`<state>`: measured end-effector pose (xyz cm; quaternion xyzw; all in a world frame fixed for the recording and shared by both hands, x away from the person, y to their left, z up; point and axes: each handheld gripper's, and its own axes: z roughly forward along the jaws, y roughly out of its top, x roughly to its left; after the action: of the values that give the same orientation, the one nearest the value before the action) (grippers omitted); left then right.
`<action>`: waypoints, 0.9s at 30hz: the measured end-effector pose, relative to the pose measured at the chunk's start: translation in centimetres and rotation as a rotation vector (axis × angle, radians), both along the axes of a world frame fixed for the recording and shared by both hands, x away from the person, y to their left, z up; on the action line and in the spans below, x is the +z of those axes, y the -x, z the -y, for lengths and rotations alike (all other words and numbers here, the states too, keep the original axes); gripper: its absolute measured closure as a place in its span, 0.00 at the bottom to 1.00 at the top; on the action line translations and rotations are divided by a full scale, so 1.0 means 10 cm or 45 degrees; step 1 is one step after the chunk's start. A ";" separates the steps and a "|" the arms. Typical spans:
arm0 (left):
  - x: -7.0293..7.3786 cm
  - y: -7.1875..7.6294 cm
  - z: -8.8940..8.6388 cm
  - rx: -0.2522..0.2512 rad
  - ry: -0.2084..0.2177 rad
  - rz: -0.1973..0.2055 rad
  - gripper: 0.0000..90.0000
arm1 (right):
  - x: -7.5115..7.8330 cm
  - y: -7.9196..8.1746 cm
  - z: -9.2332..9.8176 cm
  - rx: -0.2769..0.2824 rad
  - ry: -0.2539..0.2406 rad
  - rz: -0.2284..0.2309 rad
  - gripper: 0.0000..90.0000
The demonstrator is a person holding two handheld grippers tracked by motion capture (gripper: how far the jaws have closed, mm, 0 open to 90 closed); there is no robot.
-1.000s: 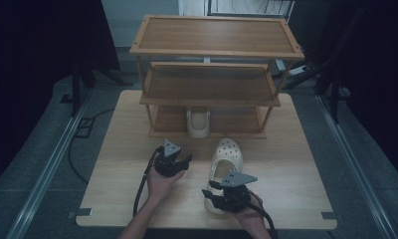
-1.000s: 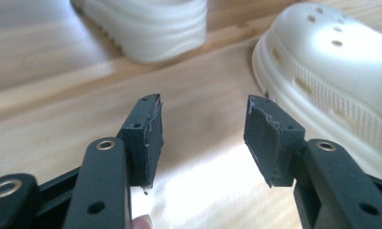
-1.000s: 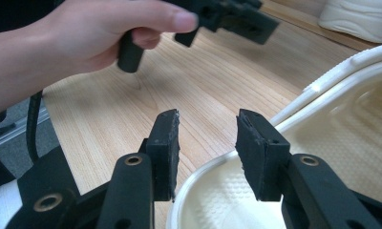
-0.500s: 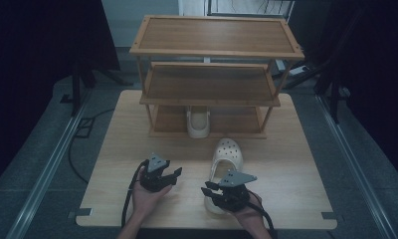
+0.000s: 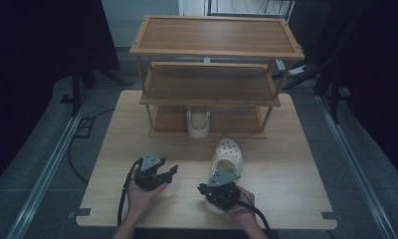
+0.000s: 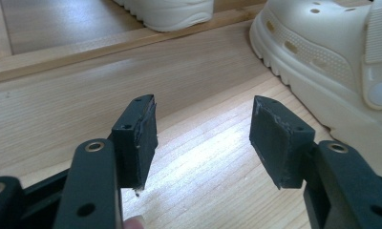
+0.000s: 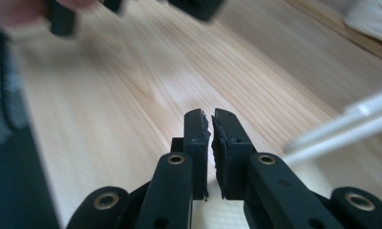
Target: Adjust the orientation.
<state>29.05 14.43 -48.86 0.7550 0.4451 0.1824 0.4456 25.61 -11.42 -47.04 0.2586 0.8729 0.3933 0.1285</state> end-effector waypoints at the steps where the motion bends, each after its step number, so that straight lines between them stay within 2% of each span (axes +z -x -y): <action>1: 0.01 0.01 0.00 0.015 0.004 0.013 0.47 | -0.02 -0.01 0.00 -0.018 0.042 0.009 0.96; 3: 0.02 0.02 -0.02 0.041 0.017 0.029 0.48 | -0.03 0.00 0.04 -0.021 0.000 -0.009 0.96; 5: 0.03 0.03 -0.04 0.059 0.031 0.035 0.48 | -0.02 0.01 0.07 -0.016 0.005 -0.017 0.96; 9: 0.02 0.03 -0.06 0.069 0.049 0.019 0.49 | -0.03 0.02 0.15 -0.015 -0.036 -0.052 0.95; 13: 0.01 0.02 -0.07 0.071 0.050 0.010 0.49 | -0.04 0.02 0.24 -0.011 -0.100 -0.113 0.93; 17: 0.01 0.02 -0.07 0.064 0.058 0.004 0.49 | -0.03 0.04 0.31 -0.005 -0.106 -0.133 0.93; 20: 0.01 0.02 -0.08 0.055 0.083 -0.008 0.49 | -0.03 0.06 0.37 -0.004 -0.121 -0.149 0.93; 23: 0.02 0.02 -0.09 0.061 0.089 -0.009 0.49 | -0.03 0.07 0.44 -0.012 -0.143 -0.171 0.94; 27: 0.03 0.02 -0.13 0.074 0.101 -0.009 0.49 | -0.02 0.09 0.50 -0.022 -0.137 -0.182 0.95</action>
<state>28.84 15.72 -48.56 0.7242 0.4753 0.1747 0.4681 24.69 -16.38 -47.25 0.3000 0.8552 0.4189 0.0552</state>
